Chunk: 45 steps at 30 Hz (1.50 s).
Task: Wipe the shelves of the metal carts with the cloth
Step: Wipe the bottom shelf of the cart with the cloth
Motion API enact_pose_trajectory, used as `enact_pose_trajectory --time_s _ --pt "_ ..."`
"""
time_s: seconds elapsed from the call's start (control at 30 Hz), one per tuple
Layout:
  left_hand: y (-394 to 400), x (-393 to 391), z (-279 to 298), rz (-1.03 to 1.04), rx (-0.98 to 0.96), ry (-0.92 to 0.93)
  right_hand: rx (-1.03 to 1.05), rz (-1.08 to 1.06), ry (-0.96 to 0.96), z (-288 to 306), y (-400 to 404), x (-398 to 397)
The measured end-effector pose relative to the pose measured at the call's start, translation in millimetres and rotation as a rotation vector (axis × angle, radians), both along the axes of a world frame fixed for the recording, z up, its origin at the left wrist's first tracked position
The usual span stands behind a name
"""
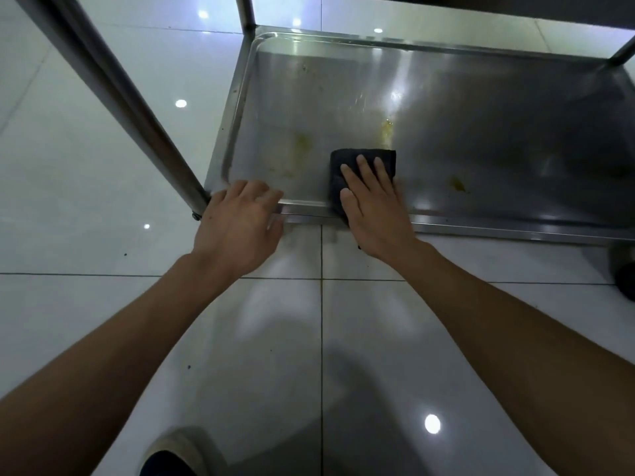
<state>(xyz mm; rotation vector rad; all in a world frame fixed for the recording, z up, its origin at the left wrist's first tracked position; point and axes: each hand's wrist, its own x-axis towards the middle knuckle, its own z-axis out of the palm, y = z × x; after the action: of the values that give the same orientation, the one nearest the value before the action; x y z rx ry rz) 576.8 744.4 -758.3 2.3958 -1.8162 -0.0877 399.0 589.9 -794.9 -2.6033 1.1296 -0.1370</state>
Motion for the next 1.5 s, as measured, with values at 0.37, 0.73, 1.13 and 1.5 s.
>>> enact_pose_trajectory --time_s 0.37,0.73,1.13,1.5 --pt "18.7 13.3 -20.8 0.043 -0.023 -0.027 -0.017 0.063 0.091 -11.2 8.0 47.7" --pt "47.1 23.6 -31.2 0.120 0.016 -0.031 0.072 0.209 0.041 -11.3 32.3 120.5" --pt "55.6 35.2 -30.1 0.098 0.073 -0.048 0.154 0.297 -0.032 -16.4 35.2 167.8" --pt "-20.1 -20.5 -11.9 0.015 0.035 -0.029 0.013 0.111 -0.038 -15.8 -5.9 44.5"
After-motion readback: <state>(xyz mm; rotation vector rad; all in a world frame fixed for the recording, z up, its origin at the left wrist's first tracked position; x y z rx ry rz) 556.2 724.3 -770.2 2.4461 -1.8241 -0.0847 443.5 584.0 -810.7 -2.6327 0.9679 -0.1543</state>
